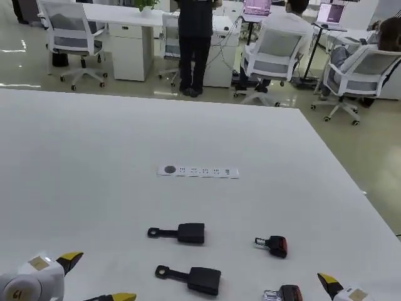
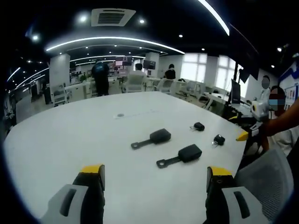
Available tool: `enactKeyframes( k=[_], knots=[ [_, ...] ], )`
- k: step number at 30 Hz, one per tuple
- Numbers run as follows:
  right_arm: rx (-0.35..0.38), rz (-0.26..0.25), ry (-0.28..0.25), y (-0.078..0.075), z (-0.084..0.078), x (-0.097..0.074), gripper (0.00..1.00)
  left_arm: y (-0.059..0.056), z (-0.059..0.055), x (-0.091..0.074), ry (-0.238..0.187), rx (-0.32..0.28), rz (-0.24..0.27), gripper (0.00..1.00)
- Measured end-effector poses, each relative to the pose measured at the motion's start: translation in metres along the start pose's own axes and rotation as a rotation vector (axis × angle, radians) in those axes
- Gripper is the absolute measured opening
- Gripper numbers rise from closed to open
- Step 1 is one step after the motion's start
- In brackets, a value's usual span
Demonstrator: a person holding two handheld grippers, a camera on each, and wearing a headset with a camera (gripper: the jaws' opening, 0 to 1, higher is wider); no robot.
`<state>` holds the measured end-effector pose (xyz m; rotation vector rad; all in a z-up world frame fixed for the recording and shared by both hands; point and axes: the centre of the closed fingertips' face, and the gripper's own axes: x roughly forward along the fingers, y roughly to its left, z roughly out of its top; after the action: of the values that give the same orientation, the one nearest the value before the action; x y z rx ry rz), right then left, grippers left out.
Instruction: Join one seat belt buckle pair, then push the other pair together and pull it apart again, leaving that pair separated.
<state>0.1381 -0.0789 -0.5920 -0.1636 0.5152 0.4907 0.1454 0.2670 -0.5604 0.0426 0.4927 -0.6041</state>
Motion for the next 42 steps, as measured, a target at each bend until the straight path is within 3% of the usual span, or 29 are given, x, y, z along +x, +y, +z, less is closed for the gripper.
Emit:
enactKeyframes(
  k=[25, 42],
  knots=[
    [-0.013, 0.001, 0.000, -0.0050, 0.0080, -0.0001, 1.00, -0.0003, 0.0037, 0.0061, 0.002, 0.004, -0.004, 0.92],
    [-0.006, 0.007, 0.009, 0.0000, 0.0062, -0.0027, 0.99, -0.0016, 0.0051, 0.0066, 0.006, 0.011, -0.008, 0.92]
  ],
)
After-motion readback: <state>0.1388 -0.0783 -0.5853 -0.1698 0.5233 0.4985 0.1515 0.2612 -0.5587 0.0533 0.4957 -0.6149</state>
